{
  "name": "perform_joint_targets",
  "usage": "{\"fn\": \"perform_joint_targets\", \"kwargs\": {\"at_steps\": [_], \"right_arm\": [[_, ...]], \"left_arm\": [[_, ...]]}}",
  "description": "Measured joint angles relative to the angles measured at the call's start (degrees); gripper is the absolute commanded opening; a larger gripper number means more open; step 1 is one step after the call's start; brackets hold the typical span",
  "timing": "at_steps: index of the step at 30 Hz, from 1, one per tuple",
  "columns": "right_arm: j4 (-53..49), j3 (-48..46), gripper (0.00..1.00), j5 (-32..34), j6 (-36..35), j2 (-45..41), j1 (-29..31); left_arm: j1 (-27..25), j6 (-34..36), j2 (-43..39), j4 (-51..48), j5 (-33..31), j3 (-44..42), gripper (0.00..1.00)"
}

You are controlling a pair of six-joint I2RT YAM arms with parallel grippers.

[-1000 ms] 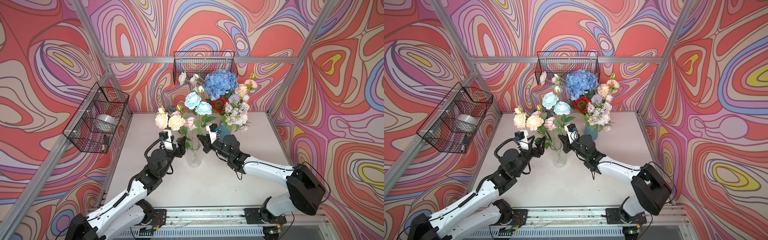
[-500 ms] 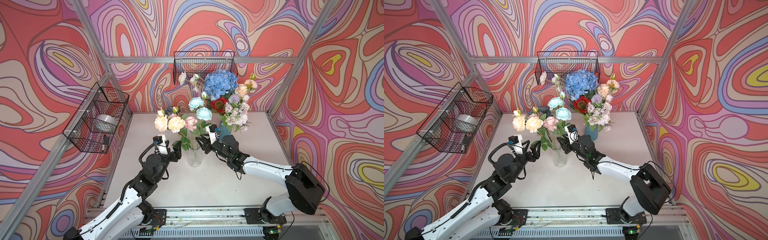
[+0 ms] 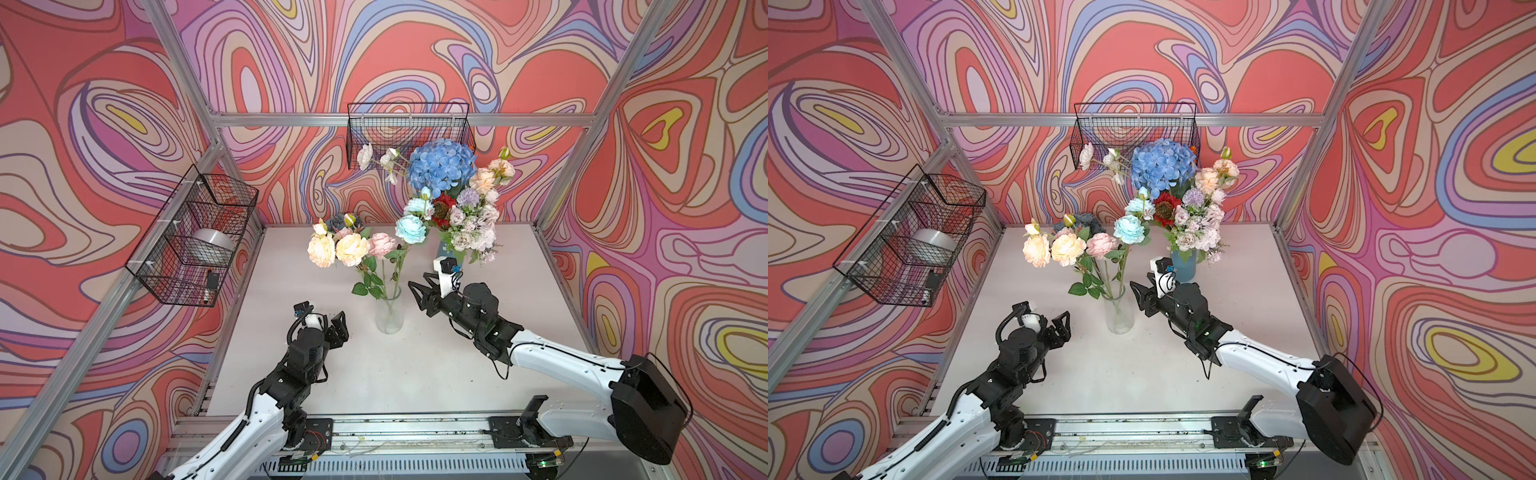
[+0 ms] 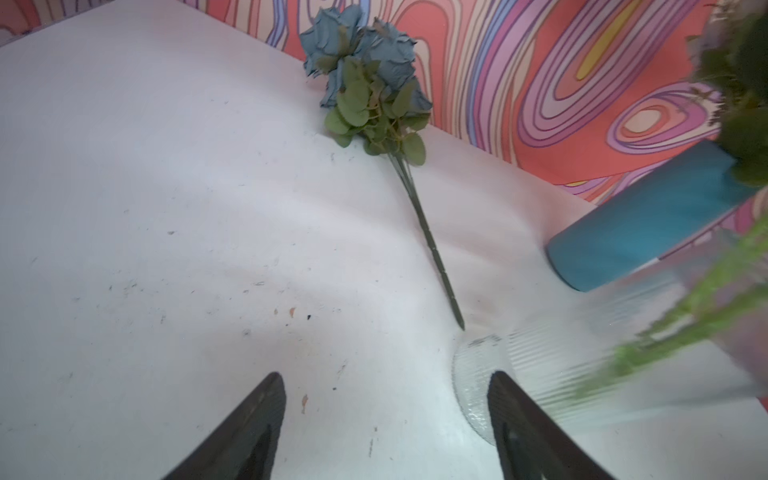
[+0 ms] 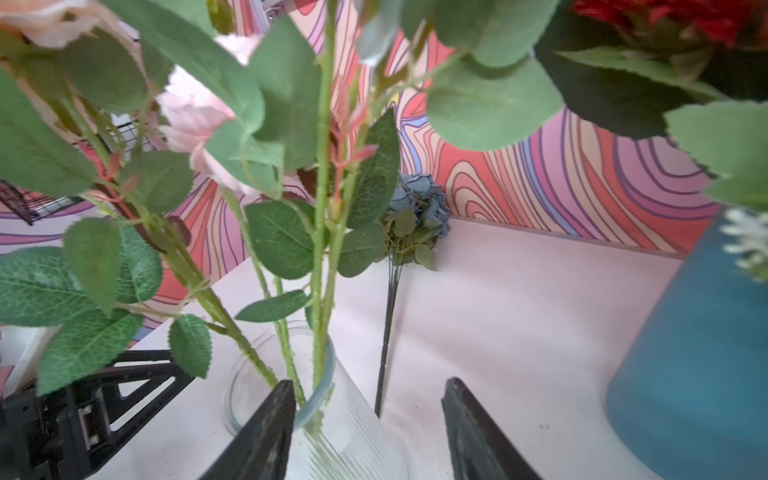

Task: Arrange the flowers into the vase
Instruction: 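Grasp the dusty-blue rose bunch stems with the left gripper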

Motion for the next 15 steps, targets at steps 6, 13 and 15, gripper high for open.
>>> {"fn": "perform_joint_targets", "kwargs": {"at_steps": [6,13,15], "right_arm": [[-0.8,-0.1,0.79,5.4,0.6,0.1,0.0],[-2.2,-0.1,0.81,9.8,0.1,1.7,0.0],[-2.4,-0.1,0.81,10.7,-0.5,1.7,0.0]], "left_arm": [[6.1,-0.3,21.0,15.1,7.2,2.4,0.82],[12.2,-4.5,45.8,31.3,21.0,14.2,0.76],[13.0,-6.0,51.7,34.3,23.9,17.8,0.75]]}}
